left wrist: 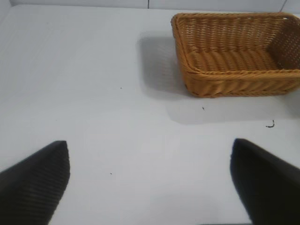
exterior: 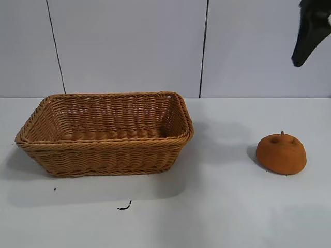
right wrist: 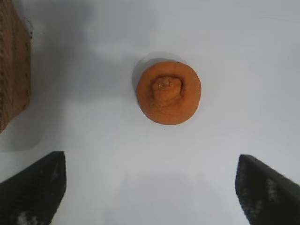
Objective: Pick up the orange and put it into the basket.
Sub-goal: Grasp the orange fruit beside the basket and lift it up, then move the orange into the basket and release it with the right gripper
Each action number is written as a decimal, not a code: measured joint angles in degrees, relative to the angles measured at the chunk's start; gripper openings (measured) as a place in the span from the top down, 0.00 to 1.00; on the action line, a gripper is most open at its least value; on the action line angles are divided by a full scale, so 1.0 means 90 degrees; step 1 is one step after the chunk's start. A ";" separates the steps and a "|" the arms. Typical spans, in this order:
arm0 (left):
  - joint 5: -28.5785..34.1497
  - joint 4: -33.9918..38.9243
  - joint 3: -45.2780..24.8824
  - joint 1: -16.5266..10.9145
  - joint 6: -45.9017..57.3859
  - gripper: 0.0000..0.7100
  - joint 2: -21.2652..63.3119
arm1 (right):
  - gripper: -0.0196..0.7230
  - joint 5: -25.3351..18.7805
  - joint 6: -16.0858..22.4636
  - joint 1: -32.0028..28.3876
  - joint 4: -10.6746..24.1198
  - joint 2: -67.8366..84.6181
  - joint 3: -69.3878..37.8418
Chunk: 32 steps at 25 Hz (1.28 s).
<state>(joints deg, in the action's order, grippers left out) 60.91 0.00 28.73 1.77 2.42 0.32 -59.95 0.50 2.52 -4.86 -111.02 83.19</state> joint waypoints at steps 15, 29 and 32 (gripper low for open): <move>0.0000 0.0000 0.0000 0.0000 0.0000 0.06 0.0000 | 0.45 0.0413 0.0035 0.0000 0.0146 -0.1527 0.0050; 0.0000 0.0000 0.0000 0.0000 0.0000 0.06 0.0000 | 0.90 0.0301 0.0014 0.0000 0.0329 -0.0370 0.0064; 0.0000 0.0000 0.0000 0.0000 0.0000 0.06 0.0000 | 0.90 0.0281 0.0002 0.0000 0.0292 0.0108 0.0064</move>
<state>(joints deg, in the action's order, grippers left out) 60.91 0.00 28.73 1.77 2.42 0.32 -57.42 0.52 2.52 -2.23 -110.05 83.77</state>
